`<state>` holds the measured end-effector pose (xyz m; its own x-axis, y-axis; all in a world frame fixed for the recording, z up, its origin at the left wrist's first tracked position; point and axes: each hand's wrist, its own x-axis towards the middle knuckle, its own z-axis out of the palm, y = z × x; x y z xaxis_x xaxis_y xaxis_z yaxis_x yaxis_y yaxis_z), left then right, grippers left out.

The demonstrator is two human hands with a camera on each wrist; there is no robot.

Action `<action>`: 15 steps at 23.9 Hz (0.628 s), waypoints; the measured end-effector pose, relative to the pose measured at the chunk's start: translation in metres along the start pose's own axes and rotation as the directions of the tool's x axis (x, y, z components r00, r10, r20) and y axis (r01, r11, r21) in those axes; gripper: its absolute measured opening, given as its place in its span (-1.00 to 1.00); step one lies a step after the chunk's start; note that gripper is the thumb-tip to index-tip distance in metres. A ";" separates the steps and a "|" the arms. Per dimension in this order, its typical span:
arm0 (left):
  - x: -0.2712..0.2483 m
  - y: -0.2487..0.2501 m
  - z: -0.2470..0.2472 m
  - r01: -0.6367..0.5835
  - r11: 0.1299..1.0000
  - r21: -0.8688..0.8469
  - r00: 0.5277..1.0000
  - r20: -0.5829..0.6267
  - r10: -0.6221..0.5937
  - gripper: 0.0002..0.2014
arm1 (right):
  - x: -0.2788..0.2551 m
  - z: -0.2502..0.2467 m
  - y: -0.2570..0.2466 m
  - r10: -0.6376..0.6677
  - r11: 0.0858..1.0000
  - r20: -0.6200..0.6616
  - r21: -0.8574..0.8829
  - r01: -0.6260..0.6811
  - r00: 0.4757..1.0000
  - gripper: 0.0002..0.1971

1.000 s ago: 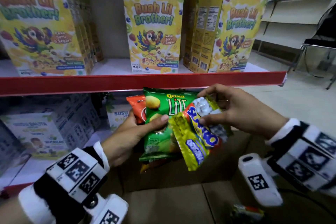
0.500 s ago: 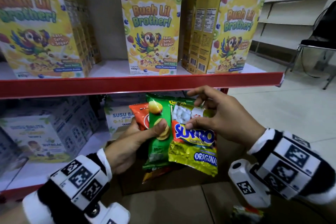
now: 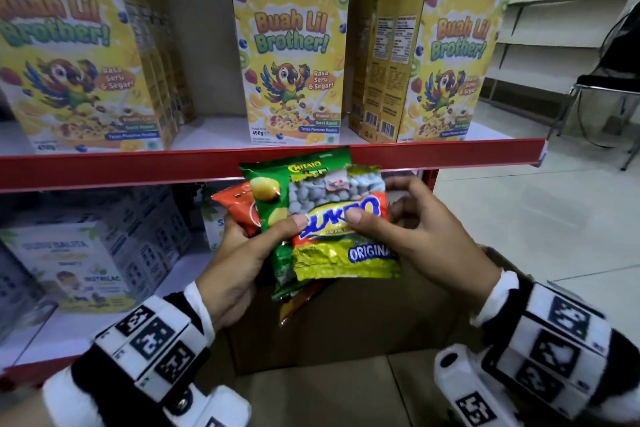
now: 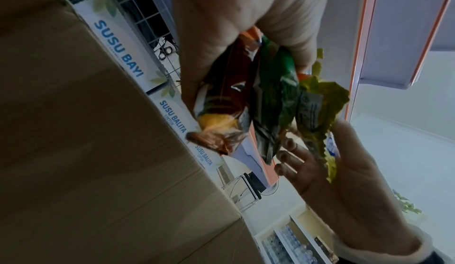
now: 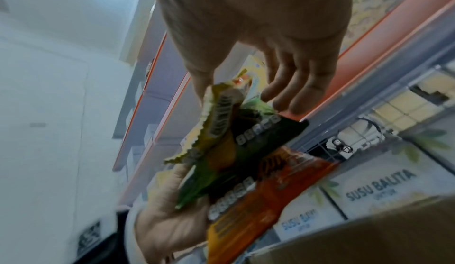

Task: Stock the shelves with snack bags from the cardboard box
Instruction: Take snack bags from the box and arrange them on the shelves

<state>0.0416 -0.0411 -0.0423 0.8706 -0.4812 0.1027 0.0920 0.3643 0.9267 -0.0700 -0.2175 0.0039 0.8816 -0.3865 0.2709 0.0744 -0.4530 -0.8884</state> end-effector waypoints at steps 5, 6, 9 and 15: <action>0.001 0.002 -0.002 -0.026 1.000 -0.012 1.000 0.009 0.026 -0.14 | -0.001 0.005 -0.001 0.128 0.922 0.251 0.326 -0.208 0.959 -0.33; 0.000 0.002 -0.002 -0.028 0.999 -0.019 0.999 0.015 0.028 -0.12 | 0.001 0.003 -0.001 0.127 0.920 0.254 0.332 -0.209 0.959 -0.37; -0.002 0.005 -0.001 -0.023 0.999 -0.032 0.999 0.031 0.024 0.04 | 0.002 -0.004 -0.005 0.142 0.892 0.270 0.383 -0.242 0.952 -0.45; -0.003 0.017 0.007 -0.106 0.992 -0.071 0.994 0.029 0.108 -0.48 | 0.006 -0.016 -0.019 0.113 0.870 0.231 0.447 -0.209 0.966 -0.65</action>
<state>0.0372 -0.0395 -0.0242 0.8608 -0.4621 0.2131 0.0333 0.4690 0.8826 -0.0736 -0.2238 0.0278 0.9681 -0.2389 0.0757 0.0890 0.0457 -0.9950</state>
